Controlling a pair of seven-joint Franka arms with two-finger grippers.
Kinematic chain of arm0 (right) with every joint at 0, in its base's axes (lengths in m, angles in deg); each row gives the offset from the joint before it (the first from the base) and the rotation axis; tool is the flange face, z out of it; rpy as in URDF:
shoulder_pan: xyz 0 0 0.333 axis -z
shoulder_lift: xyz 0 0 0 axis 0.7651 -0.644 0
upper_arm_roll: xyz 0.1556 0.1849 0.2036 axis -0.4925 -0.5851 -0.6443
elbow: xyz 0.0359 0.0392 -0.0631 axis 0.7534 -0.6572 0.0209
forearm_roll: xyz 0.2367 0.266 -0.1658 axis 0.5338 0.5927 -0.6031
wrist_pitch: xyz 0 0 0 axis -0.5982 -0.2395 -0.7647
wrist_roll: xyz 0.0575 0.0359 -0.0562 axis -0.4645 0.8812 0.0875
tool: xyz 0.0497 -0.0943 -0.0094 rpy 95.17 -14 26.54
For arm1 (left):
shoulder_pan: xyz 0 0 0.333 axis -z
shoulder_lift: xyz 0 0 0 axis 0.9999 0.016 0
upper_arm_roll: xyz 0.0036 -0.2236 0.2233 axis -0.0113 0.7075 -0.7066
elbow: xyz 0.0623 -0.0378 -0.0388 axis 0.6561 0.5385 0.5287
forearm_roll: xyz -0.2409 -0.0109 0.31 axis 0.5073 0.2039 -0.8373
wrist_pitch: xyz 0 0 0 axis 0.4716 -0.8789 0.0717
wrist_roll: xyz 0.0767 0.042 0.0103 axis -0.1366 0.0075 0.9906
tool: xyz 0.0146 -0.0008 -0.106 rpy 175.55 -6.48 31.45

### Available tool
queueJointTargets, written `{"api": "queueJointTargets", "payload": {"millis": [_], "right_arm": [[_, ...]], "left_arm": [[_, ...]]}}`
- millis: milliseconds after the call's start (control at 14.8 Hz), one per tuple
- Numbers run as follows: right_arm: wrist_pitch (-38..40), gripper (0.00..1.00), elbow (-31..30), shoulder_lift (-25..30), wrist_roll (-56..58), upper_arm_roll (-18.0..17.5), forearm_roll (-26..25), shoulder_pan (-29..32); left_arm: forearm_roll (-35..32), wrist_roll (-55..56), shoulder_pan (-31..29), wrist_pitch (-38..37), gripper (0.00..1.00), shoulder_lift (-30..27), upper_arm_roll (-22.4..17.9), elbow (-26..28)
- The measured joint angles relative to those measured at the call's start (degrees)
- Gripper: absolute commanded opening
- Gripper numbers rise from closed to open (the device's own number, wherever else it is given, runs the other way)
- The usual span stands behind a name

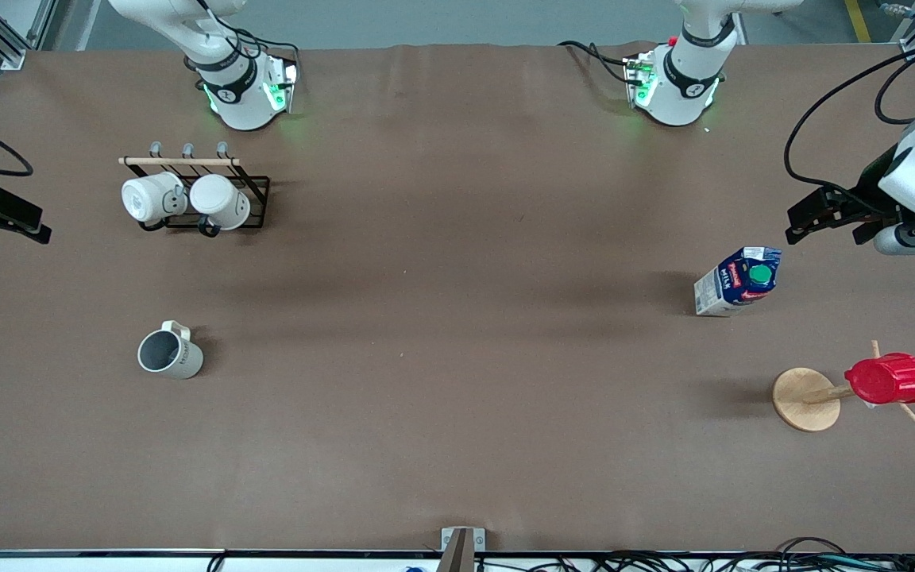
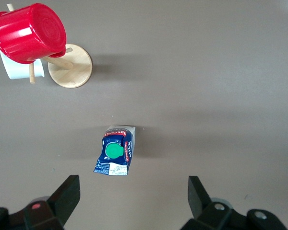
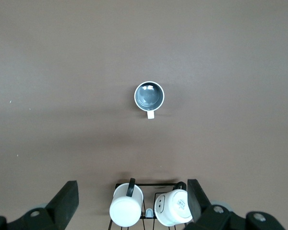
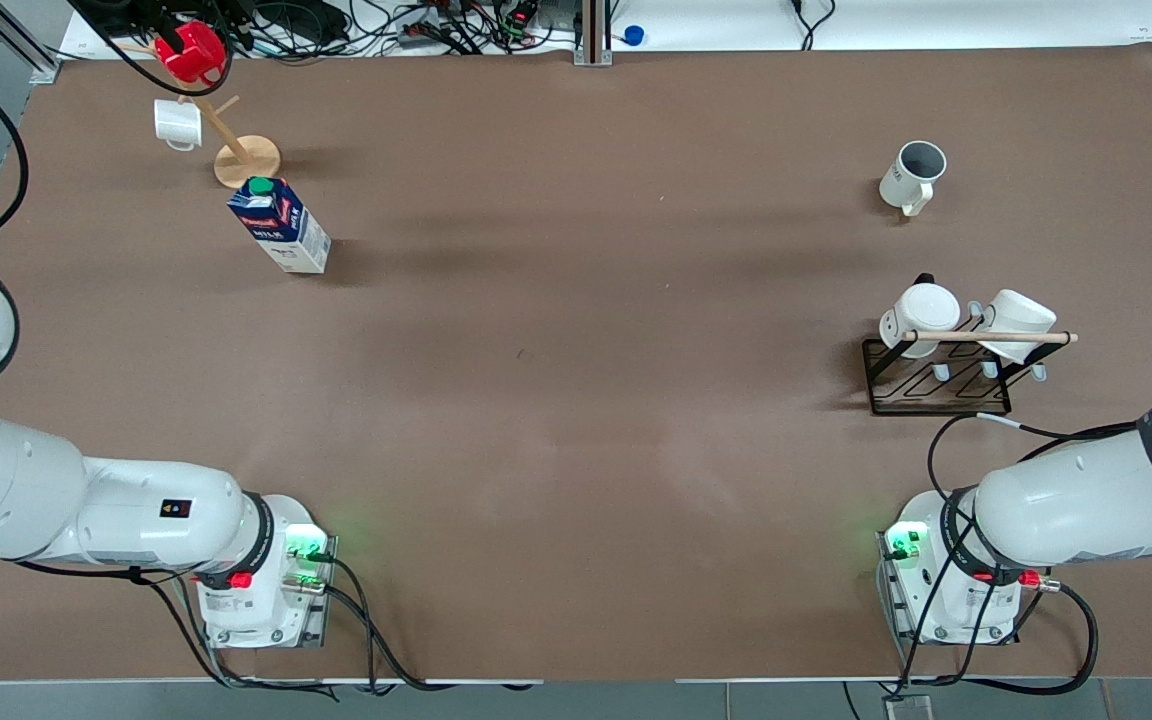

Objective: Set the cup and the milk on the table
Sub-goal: 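Move the right gripper toward the white mug while the left gripper reaches the milk carton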

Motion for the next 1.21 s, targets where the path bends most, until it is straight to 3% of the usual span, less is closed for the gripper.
{"api": "queueJointTargets", "payload": {"millis": [943,1212], "right_arm": [[-0.7,1.00,-0.5,-0.5,-1.5,-0.2,0.0,-0.3],[-11.3,1.00,-9.5,-2.8,-1.4,-0.1,-0.5,-0.3]], "left_arm": [[-0.4,0.0,-1.3,0.8,0.98,1.4,-0.2,0.4],[-0.6,-0.2,-2.9,7.3,0.98,3.1,-0.3,4.8]]}}
